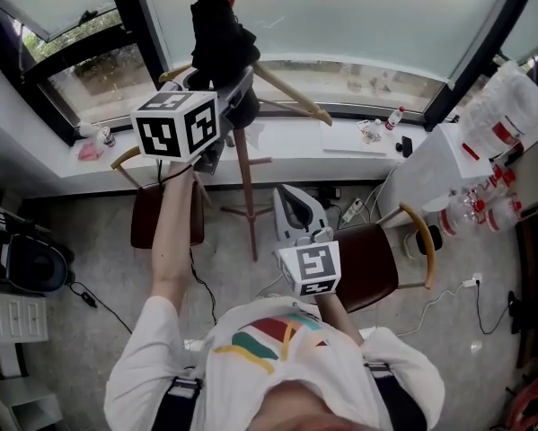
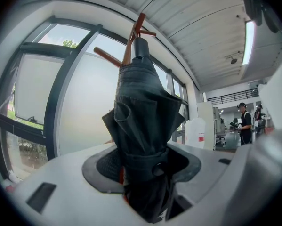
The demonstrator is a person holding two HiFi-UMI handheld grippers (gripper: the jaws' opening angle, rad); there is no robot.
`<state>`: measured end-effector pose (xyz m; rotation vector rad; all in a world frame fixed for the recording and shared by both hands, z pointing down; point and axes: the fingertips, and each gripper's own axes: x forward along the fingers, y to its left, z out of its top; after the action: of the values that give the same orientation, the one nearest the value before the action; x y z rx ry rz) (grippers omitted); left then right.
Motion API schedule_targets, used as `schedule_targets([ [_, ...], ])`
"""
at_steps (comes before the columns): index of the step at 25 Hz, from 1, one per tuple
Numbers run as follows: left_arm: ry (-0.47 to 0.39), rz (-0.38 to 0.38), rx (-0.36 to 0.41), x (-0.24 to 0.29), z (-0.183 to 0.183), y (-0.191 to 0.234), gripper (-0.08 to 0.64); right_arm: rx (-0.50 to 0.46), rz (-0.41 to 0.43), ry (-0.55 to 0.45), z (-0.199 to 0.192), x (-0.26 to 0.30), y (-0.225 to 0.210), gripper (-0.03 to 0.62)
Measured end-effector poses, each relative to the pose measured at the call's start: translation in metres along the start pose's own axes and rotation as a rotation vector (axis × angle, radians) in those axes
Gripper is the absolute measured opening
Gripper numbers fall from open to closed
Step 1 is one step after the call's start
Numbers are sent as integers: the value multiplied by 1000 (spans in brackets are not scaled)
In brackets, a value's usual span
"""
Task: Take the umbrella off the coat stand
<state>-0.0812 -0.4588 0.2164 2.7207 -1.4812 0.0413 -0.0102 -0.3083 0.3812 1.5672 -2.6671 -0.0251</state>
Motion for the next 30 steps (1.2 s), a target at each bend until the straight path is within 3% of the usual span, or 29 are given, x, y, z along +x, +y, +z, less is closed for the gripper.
schedule_targets([
  [15,-102,44,118,-19,87,-4,241,3,-2,-99,33,-1,-3,0],
  [24,-240,81,170,-49,159,-11,241,12,4,-150,51,-8,-4,0],
  [30,-328,127,235,-80,168,-22,241,31,33,-148,53,-9,3,0],
])
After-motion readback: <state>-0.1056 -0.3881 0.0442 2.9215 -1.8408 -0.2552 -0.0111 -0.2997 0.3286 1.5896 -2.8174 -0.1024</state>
